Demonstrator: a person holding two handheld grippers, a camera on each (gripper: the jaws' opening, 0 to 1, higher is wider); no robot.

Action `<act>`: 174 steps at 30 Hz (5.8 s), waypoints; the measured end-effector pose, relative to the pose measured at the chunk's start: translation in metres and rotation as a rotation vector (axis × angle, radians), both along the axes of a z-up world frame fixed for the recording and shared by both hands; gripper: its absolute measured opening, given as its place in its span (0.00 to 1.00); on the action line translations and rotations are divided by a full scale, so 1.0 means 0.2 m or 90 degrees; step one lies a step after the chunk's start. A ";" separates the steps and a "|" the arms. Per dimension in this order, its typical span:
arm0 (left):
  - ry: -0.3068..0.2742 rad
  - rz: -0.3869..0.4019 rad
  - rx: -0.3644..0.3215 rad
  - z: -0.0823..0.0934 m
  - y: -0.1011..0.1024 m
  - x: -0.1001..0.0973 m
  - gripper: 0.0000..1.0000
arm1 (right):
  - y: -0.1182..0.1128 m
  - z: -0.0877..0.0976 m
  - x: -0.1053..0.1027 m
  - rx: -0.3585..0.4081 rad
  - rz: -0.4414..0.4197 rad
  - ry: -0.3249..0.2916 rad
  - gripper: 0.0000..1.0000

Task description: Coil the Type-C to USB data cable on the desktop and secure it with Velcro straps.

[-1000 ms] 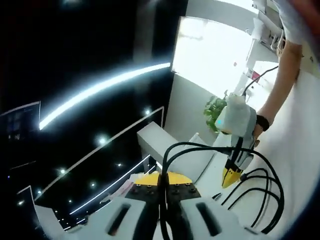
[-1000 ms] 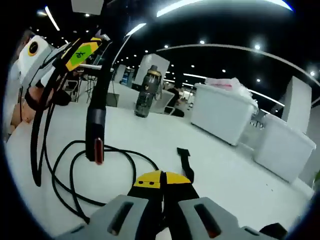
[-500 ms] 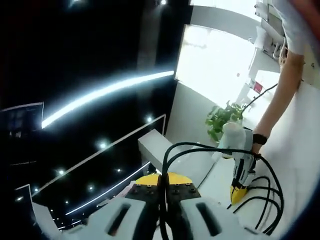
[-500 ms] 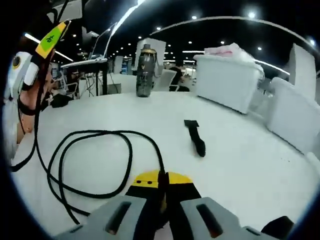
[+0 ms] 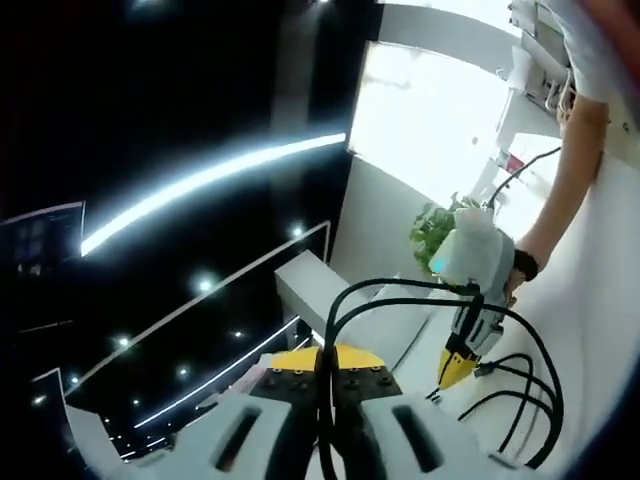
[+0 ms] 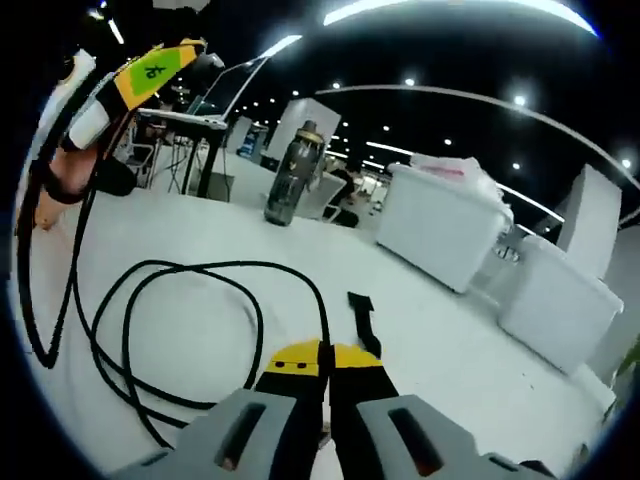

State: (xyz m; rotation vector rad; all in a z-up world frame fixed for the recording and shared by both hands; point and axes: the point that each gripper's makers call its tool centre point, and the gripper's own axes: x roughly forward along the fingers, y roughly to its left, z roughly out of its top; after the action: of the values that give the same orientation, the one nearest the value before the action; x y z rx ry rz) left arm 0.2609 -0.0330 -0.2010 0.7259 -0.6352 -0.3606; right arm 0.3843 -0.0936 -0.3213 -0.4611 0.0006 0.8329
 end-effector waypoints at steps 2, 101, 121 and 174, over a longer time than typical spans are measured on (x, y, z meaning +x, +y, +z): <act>0.003 0.008 0.010 -0.01 0.00 0.01 0.05 | -0.01 0.05 -0.01 0.033 0.002 -0.007 0.00; -0.075 0.160 0.166 -0.07 0.04 0.07 0.08 | -0.02 0.58 -0.53 0.066 0.105 -0.302 0.00; -0.060 0.193 0.118 -0.04 0.13 0.10 0.12 | 0.04 0.53 -0.61 0.061 0.159 -0.286 0.00; -0.065 0.129 0.088 0.01 0.08 0.02 0.06 | 0.03 0.45 -0.45 0.247 0.157 -0.058 0.01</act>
State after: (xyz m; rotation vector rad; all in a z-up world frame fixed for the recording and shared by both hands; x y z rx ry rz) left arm 0.2646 -0.0176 -0.1985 0.9369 -0.6309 -0.1828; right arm 0.2937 -0.0878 -0.2304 -0.1319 -0.3021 1.0255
